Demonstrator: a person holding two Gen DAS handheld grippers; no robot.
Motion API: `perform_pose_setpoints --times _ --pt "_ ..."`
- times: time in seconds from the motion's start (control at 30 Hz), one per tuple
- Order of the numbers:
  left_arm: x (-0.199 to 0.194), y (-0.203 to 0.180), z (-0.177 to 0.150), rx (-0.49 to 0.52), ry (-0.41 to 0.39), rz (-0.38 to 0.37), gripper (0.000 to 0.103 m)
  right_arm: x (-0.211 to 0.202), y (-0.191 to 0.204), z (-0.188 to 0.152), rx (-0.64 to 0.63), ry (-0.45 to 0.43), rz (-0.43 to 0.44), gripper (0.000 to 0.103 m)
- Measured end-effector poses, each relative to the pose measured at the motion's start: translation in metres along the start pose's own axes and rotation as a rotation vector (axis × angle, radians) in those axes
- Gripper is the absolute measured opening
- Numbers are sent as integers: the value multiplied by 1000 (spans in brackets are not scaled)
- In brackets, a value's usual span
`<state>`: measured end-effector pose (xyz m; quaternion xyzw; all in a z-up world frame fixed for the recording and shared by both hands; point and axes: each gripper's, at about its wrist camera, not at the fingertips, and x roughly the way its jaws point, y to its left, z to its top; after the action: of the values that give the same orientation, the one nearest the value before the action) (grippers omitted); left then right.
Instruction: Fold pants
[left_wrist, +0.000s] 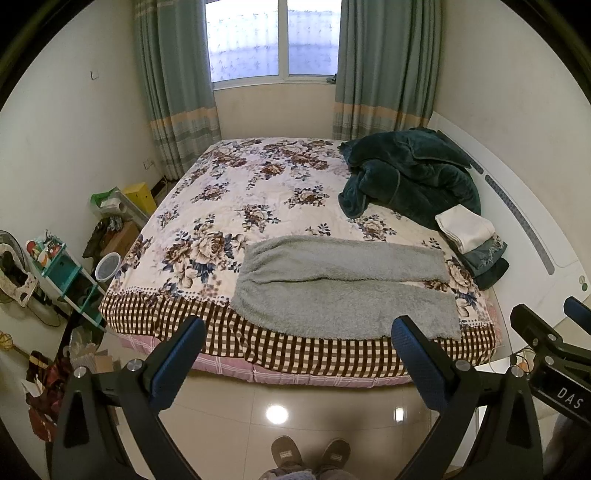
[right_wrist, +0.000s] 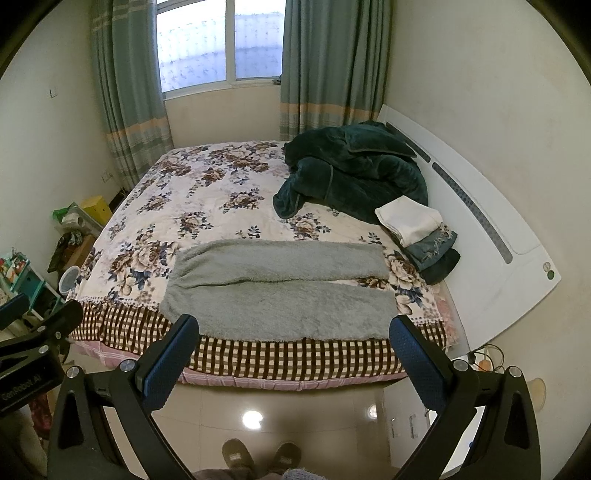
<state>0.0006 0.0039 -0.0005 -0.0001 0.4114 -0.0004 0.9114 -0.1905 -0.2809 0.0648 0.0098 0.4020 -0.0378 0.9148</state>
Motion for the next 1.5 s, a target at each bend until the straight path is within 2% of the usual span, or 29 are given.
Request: perform_pose_setpoints --times 0.23,0.3,1.5 --pt "1 1 0 1 0 1 103 -2 1 1 -1 -3 -4 103" --pt "3 1 -2 1 -1 2 103 -6 15 8 -3 -2 1 103" --pt "5 2 4 -3 -7 6 103 -9 23 12 -6 -6 5 103"
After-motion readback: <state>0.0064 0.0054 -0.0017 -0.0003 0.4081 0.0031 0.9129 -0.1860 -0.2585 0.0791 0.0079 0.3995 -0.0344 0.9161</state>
